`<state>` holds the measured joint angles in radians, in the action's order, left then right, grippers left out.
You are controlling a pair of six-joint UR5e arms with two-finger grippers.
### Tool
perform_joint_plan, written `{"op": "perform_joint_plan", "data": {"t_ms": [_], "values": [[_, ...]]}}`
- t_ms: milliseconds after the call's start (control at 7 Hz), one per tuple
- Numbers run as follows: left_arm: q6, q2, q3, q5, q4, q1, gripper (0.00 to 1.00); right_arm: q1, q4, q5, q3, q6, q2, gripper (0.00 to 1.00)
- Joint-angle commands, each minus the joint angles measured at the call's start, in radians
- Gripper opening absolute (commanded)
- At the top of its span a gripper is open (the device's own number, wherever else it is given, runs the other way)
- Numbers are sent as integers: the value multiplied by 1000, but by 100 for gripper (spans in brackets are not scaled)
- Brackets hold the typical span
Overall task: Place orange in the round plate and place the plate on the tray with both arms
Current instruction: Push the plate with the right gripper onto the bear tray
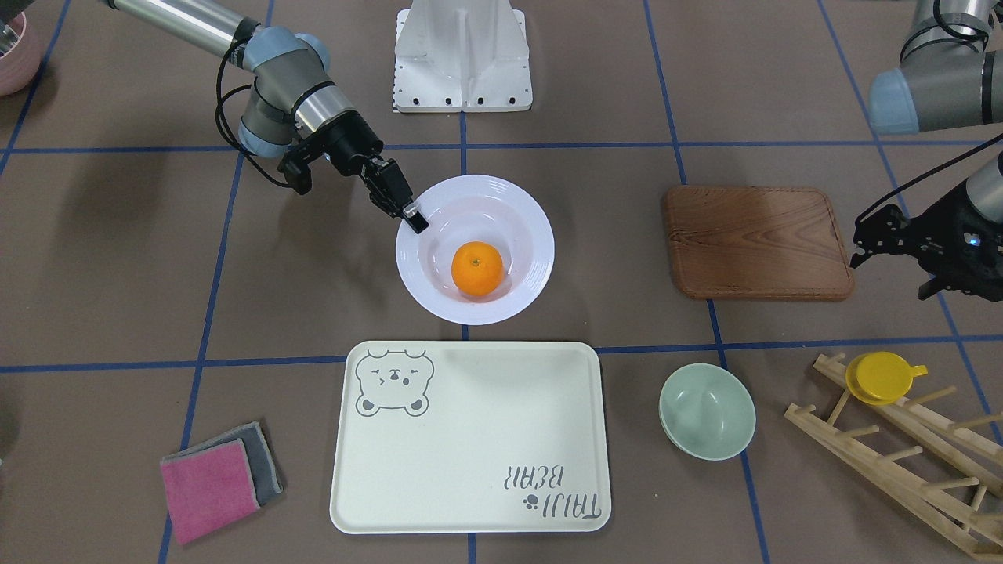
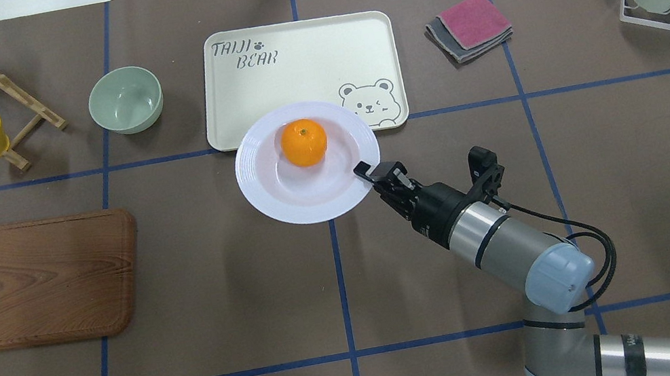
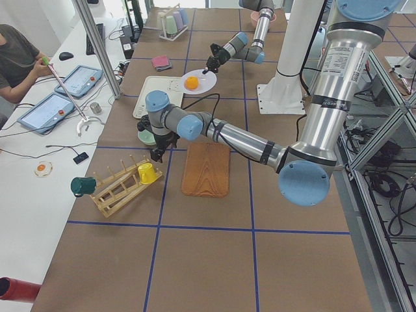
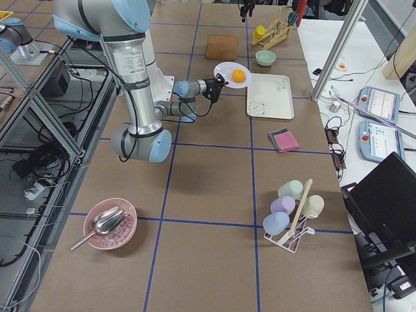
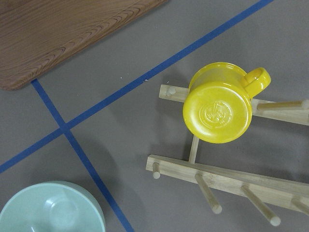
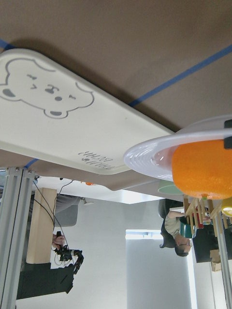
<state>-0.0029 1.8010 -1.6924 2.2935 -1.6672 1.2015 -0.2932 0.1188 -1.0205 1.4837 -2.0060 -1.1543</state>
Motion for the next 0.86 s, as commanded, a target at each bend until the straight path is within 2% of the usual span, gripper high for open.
{"op": "perform_joint_plan", "data": {"t_ms": [0, 143, 429, 714], "values": [[-11, -14, -39, 3, -6, 3, 100, -75, 7, 23, -214, -41, 156, 0], [-11, -50, -82, 6, -5, 7, 100, -119, 36, 22, -311, -74, 227, 0], [-11, -62, -98, 6, -5, 7, 99, -162, 236, 19, -394, -144, 336, 0], [-11, -60, -98, 6, -3, 9, 100, -165, 242, 19, -468, -228, 346, 0]]}}
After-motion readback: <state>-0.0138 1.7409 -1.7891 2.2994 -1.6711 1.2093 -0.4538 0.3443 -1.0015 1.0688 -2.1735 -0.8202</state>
